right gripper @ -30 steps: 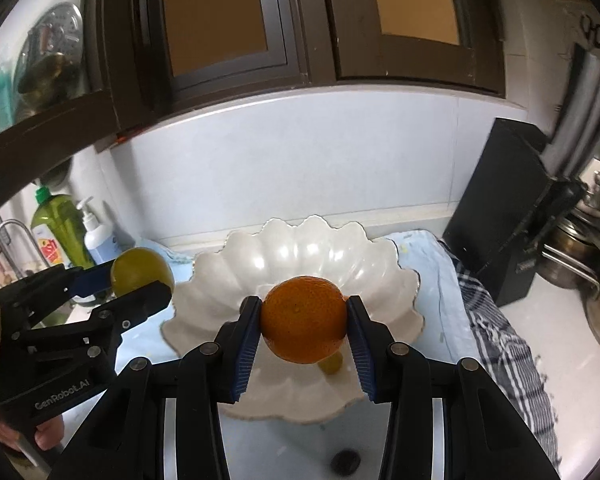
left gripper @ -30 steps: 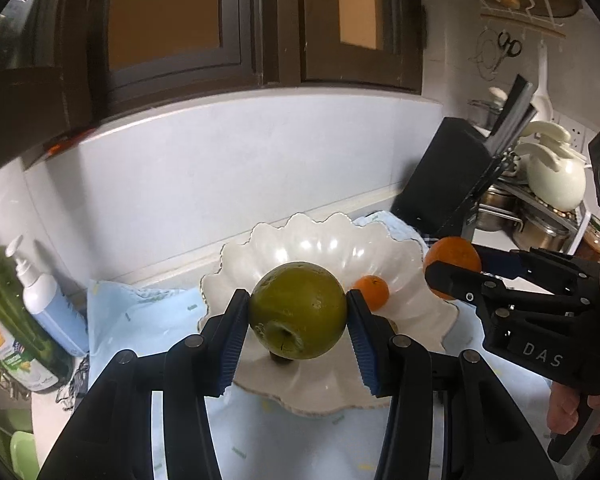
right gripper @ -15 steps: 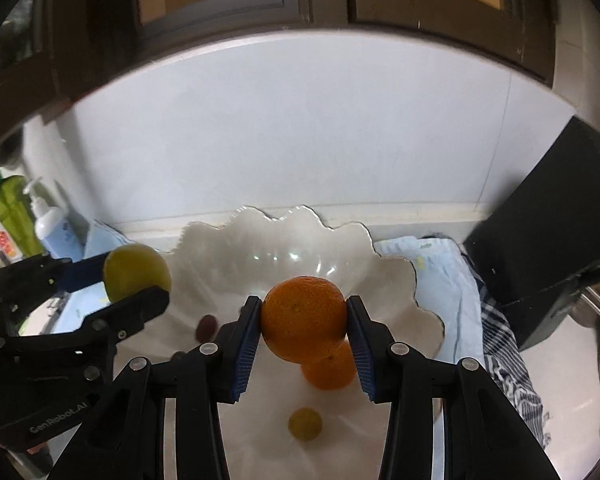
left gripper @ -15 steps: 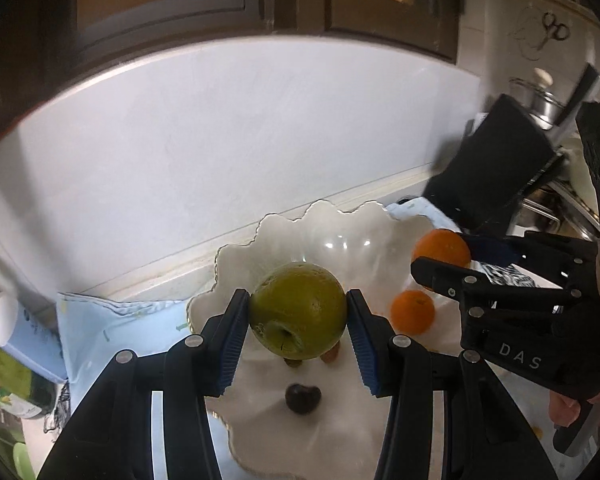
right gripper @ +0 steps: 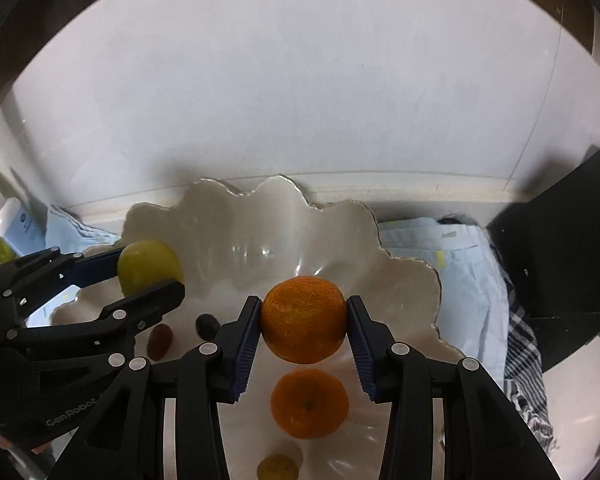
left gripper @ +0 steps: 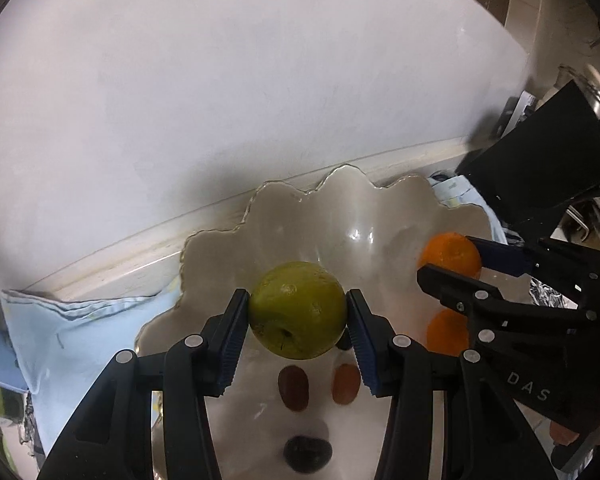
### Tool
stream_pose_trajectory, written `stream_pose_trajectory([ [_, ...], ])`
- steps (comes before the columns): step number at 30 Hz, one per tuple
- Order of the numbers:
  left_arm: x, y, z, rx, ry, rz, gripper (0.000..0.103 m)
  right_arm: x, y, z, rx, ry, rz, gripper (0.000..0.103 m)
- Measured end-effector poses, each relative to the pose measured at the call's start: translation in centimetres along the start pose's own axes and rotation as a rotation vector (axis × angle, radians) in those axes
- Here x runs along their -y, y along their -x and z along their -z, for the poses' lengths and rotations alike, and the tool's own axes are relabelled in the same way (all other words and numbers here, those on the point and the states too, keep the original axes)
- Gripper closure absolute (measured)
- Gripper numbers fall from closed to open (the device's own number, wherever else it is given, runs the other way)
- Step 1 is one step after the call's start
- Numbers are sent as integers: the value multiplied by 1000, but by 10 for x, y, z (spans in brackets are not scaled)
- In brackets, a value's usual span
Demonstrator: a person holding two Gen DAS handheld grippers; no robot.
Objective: Organize fruits
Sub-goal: 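Open the right gripper to drop the tangerine while the left drops the apple into the bowl, then move both open grippers back from the bowl toward the remaining fruits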
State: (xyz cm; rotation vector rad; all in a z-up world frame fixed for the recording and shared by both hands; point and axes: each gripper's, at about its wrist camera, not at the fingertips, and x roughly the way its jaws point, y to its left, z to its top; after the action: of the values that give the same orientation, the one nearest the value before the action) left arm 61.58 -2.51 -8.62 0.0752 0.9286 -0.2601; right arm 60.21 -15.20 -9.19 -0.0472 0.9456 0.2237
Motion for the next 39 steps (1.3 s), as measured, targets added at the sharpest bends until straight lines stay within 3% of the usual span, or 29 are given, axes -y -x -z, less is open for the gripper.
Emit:
stream_pose_trajectory([
  [6,-1,-14,-3,-51,9,19,53,9,-12,-1,-32,-32,-8,58],
  [10,-1,-9,-5,-27,6,-14,40,14,-13,0,-41,-51,-15,53],
  [12,-3,-3,-7,-12,6,-15,38,16,-8,-1,-26,-49,0,48],
  [16,-5,8,-7,3,16,-31,36,15,7,-1,5,-50,9,47],
  [29,4,76,11,131,-25,-90,23,2,78,19,132,-4,69,47],
  [39,20,139,30,219,-62,-62,19,-3,136,43,222,-24,76,47],
])
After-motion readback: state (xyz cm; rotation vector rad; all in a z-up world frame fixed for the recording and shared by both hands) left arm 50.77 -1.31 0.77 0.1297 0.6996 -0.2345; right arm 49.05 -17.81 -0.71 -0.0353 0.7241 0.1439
